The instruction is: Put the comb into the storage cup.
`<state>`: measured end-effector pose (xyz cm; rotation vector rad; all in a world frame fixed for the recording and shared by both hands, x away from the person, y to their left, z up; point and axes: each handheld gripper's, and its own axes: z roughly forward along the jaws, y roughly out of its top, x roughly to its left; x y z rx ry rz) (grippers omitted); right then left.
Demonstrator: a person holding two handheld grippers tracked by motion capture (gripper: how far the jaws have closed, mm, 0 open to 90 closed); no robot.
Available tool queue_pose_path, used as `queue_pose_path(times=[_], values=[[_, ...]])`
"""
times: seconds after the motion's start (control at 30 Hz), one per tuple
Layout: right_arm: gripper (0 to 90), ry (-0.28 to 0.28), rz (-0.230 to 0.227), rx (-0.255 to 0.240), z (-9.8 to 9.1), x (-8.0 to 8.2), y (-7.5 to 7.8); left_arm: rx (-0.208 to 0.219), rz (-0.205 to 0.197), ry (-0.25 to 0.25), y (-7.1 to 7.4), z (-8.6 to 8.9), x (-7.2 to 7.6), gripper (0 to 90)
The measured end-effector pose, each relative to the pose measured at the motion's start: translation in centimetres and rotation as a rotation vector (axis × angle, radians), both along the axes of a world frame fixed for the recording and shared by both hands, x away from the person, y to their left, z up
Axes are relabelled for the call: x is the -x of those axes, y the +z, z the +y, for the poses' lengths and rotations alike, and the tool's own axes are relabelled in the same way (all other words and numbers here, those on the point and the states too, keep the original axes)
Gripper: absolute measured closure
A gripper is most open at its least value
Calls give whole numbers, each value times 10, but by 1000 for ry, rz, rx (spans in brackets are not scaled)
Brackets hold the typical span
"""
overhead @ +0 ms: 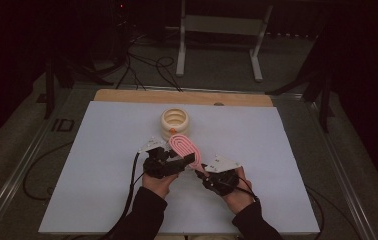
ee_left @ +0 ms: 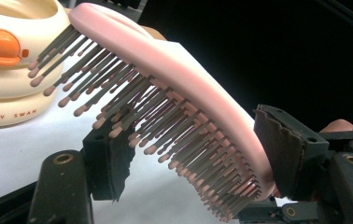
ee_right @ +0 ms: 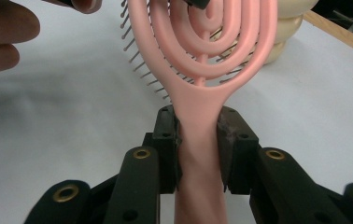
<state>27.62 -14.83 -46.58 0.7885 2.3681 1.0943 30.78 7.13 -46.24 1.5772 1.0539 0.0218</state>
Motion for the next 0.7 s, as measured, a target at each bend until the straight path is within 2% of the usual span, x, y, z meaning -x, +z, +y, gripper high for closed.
queue_pose_path(times=[0.27,0.5,0.57,0.63,0.7], values=[[708,-6,-18,23,3,1,-2,-25,20,17,2,-1,0,369],[701,-12,-24,11,3,1,-2,5,37,8,6,-1,0,461],[700,-12,-29,15,3,1,-2,10,35,4,7,-2,0,473],[697,-15,-26,14,2,1,-2,17,35,-4,7,-2,0,524],[694,-21,-16,-2,1,0,-3,32,31,-11,8,-4,1,540]])
